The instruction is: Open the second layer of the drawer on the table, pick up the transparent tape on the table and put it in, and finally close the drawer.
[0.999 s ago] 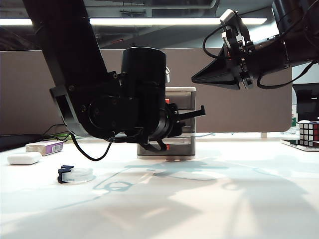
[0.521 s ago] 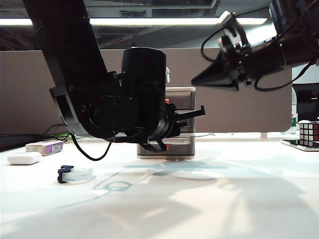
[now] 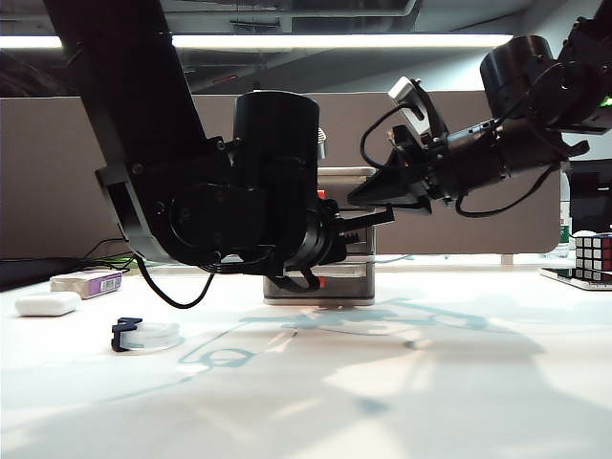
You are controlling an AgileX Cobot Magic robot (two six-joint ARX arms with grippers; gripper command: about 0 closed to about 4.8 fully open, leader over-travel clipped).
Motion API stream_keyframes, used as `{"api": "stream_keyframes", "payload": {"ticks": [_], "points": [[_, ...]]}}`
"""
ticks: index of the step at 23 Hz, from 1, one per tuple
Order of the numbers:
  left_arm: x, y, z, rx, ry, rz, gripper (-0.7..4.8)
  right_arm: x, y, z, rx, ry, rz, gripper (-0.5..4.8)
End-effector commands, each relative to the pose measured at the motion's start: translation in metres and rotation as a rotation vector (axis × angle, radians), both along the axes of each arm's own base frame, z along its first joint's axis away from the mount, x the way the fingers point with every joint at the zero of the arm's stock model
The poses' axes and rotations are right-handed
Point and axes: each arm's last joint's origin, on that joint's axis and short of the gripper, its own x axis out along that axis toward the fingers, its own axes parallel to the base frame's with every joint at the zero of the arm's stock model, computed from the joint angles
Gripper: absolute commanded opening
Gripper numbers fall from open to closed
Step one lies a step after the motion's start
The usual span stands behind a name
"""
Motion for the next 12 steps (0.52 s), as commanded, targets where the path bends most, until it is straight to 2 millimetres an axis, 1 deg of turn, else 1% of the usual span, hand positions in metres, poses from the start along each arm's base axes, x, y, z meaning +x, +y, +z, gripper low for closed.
{"api": "stream_keyframes", "payload": {"ticks": [1,3,12], "points": [[-0.0003,-0.0006,-0.0002,0.009,0.008,-0.002,-0.06,-0.0017,0.0094,0.0064,0.01,-0.04,0.03,-0.05],[-0.0004,0.0001,-0.001,0.011,0.012,0.014,-0.06,-0.0022,0.0127,0.0081,0.011,-0.065,0.036,-0.05],[-0.0007,-0.0001,-0.0028,0.027,0.026,0.012,-0.06,-0.0022,0.0126,0.0083,0.014,-0.066,0.04,-0.05]]}}
